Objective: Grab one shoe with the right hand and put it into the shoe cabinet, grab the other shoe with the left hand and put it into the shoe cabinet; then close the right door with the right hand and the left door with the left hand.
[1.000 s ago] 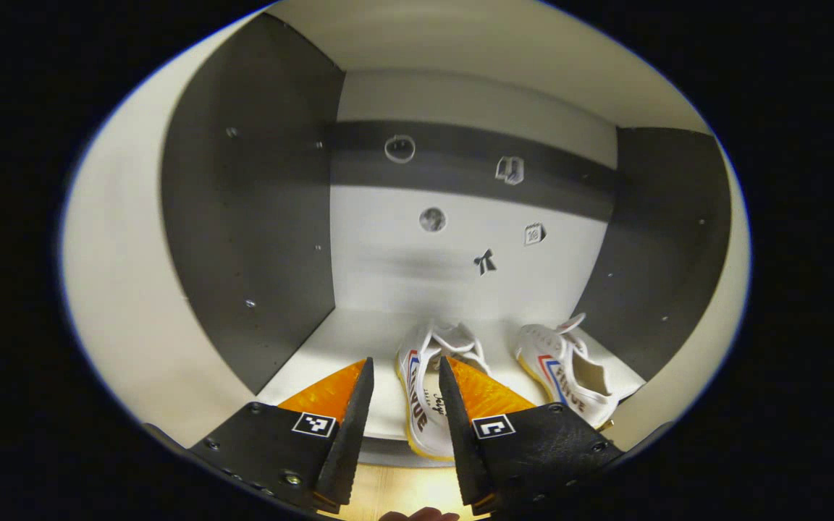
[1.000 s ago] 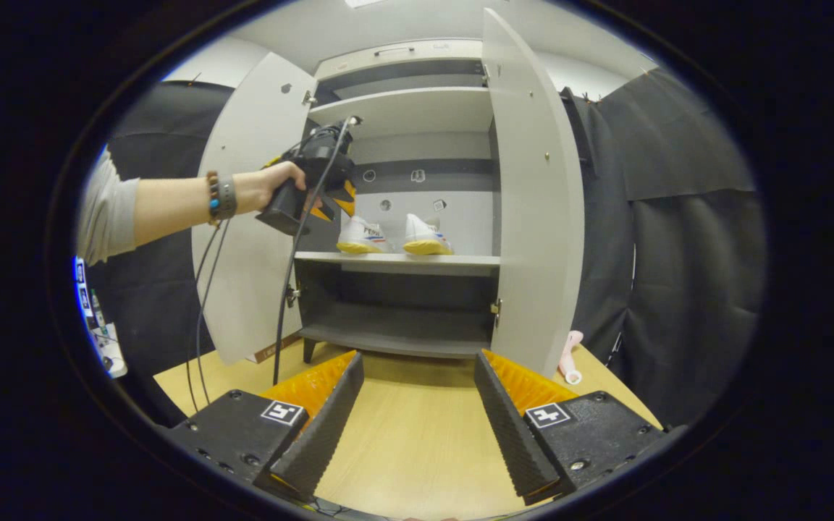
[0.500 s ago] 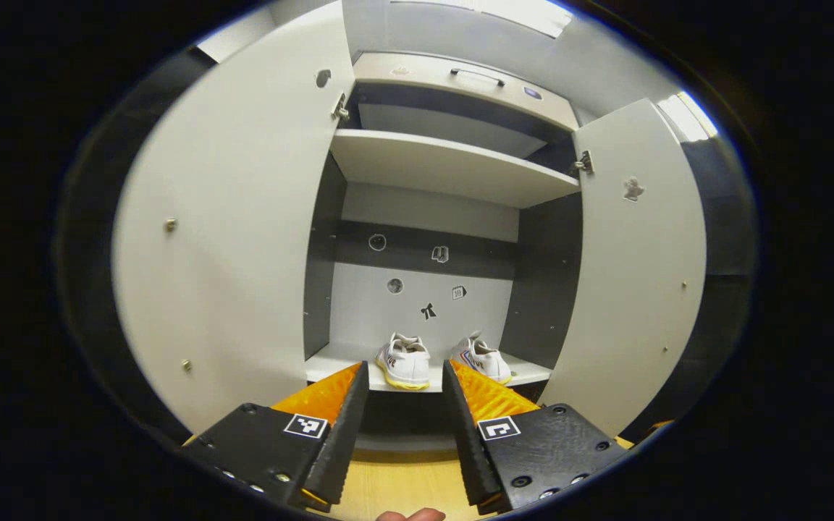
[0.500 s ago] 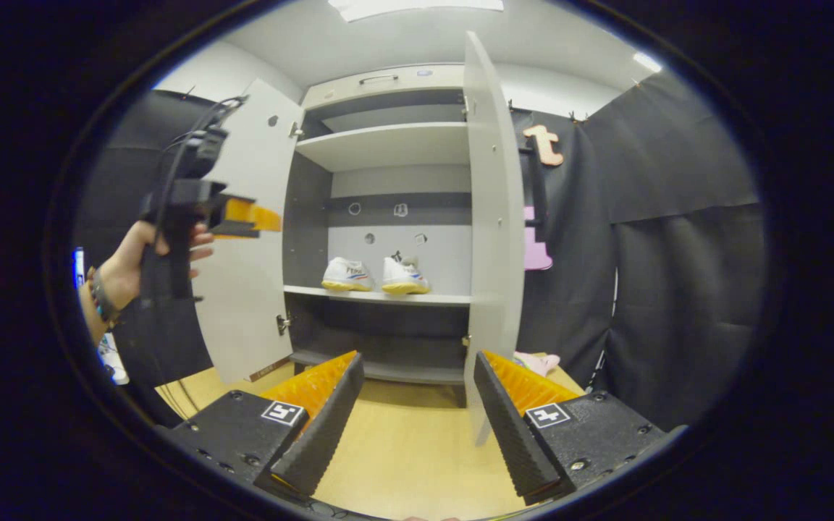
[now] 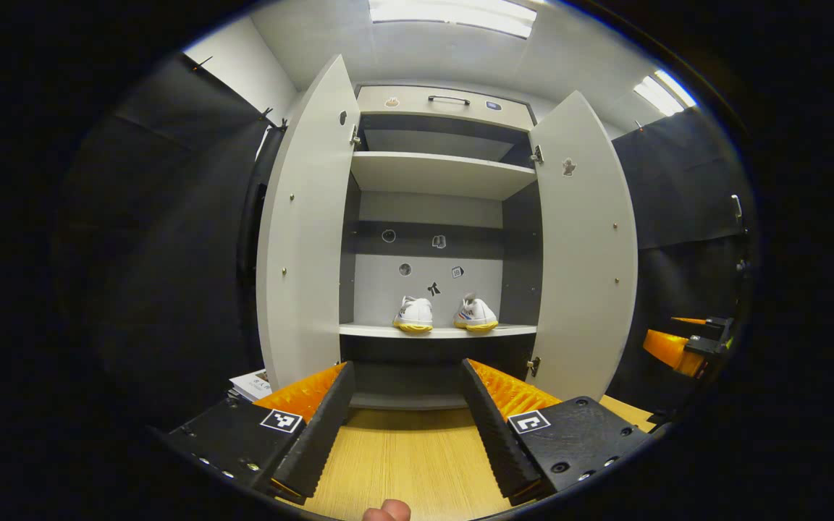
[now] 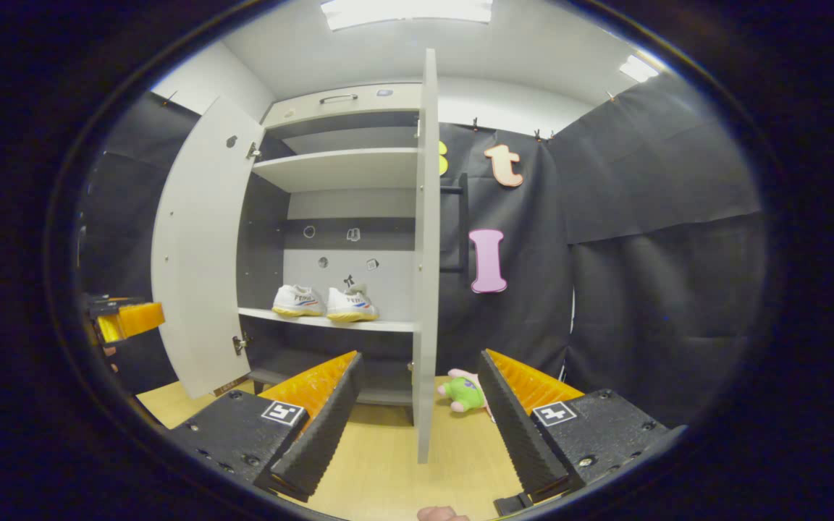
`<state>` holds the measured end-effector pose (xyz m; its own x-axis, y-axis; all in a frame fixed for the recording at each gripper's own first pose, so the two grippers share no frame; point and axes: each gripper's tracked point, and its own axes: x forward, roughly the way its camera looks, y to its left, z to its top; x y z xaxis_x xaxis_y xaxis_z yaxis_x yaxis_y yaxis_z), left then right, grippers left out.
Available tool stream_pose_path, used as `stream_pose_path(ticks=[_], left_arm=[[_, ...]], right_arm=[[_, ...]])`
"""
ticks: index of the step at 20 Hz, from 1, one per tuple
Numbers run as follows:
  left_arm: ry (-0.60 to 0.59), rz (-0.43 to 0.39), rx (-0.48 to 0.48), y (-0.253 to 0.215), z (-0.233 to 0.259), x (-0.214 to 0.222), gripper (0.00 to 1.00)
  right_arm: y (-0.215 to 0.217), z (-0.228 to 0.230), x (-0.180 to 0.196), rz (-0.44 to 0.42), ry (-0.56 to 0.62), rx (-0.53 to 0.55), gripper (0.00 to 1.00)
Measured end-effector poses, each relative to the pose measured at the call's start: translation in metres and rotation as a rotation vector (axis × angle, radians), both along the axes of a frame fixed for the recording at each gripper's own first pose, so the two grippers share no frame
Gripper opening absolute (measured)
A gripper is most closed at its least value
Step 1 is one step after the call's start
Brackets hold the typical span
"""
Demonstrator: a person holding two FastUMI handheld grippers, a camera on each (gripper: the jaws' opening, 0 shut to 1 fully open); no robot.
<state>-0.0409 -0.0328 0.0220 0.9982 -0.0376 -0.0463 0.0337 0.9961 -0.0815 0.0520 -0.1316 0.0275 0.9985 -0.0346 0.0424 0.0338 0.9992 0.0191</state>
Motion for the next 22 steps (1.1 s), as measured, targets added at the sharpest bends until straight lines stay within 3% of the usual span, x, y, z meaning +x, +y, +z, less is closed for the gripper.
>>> stream_pose_path(ticks=[3,6,9,15,22], left_arm=[[-0.027,0.004,-0.007,0.003,0.003,-0.008,0.9],[-0.028,0.027,0.065,0.011,0.001,-0.011,0.9],[-0.024,0.011,0.079,0.007,-0.002,-0.012,0.9],[-0.008,0.007,0.07,0.007,-0.009,-0.009,0.9],[-0.005,0.001,0.088,0.008,-0.01,-0.009,0.9]], right_arm=[[-0.045,0.028,0.019,-0.084,-0.043,0.01,0.99],[-0.084,0.068,0.035,-0.158,-0.101,0.002,0.99],[-0.104,0.103,0.054,-0.186,-0.139,-0.009,0.99],[-0.095,0.117,0.093,-0.142,-0.108,-0.022,1.0],[-0.079,0.118,0.092,-0.129,-0.105,0.0,0.96]])
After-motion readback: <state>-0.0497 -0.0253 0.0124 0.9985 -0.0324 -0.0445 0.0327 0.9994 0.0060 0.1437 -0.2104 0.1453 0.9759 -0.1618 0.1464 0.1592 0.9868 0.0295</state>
